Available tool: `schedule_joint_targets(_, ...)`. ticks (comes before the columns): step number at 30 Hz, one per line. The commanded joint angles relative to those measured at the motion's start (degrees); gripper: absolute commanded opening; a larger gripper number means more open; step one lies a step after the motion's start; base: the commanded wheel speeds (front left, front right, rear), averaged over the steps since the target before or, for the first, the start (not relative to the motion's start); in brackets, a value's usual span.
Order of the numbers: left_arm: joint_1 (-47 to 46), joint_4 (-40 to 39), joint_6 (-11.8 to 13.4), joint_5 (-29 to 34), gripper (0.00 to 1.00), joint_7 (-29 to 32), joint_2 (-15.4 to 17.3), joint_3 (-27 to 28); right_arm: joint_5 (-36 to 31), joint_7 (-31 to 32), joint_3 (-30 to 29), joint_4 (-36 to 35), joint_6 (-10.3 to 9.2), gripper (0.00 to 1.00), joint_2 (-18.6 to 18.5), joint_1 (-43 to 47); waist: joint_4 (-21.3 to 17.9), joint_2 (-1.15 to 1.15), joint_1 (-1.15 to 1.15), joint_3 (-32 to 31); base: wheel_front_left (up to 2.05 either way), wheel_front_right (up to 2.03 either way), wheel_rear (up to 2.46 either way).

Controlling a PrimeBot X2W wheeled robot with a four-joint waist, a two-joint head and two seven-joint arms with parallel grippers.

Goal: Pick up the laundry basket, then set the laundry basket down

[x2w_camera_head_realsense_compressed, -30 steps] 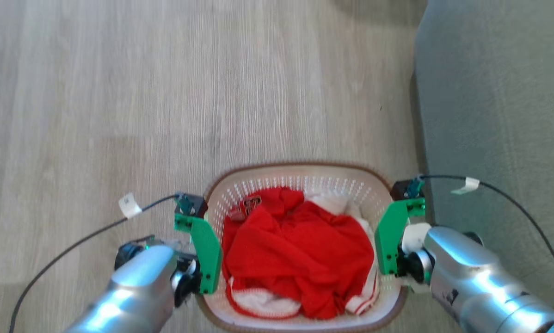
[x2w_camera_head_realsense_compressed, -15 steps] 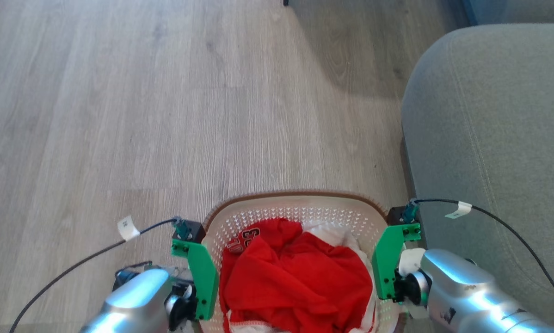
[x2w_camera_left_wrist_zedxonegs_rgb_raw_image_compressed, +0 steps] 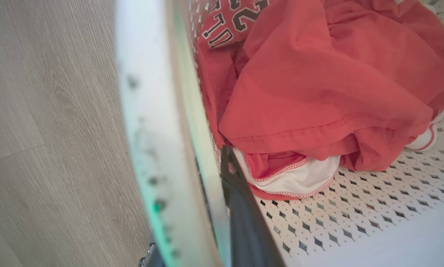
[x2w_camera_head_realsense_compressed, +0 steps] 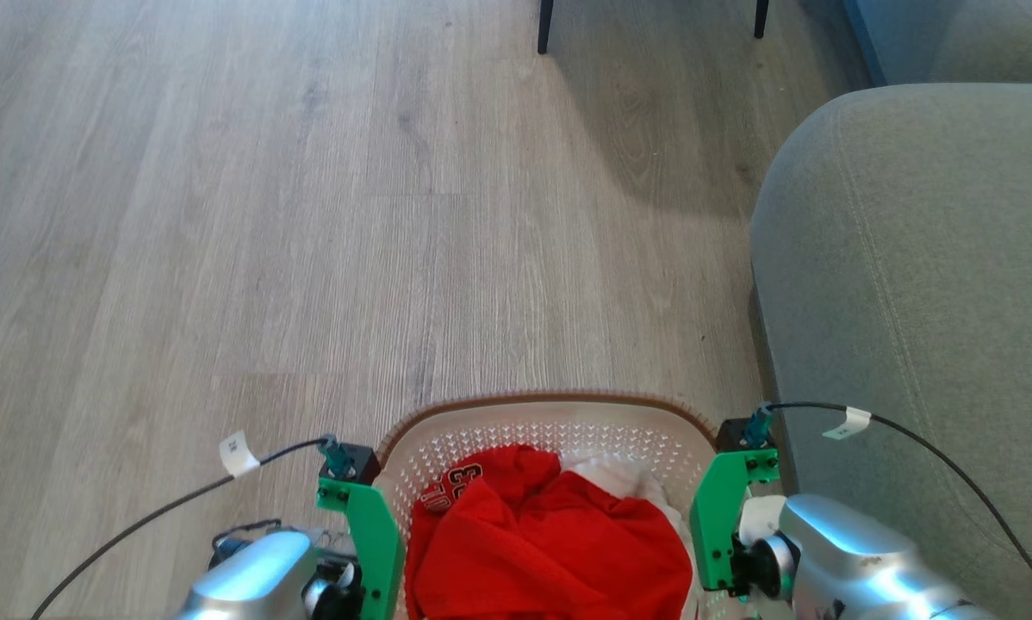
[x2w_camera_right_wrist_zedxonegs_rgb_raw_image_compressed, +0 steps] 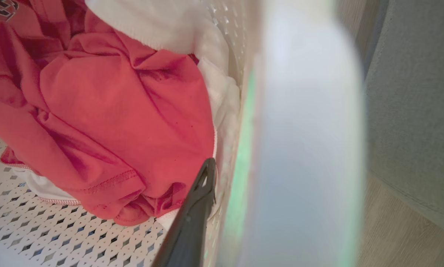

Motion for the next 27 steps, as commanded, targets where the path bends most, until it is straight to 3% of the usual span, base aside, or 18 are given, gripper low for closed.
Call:
schedule_joint_targets(1, -2.3, -2.8, -1.5, 0.1, 0.0, -0.3, -0.5, 0.7, 0.7, -0.6, 0.2, -2.5, 0.92, 0.0, 2.7, -1.3, 0.0, 0.0, 0.01, 0.0, 0.0, 0.0, 0.0)
schedule_joint_targets(27, -1.9, -2.8, -1.5, -0.6, 0.0, -0.2, -0.6, 0.2, 4.5, -1.8, 4.2, -1.7, 0.92, 0.0, 2.7, -1.9, 0.1, 0.0, 0.01, -1.1, 0.0, 0.0, 0.0)
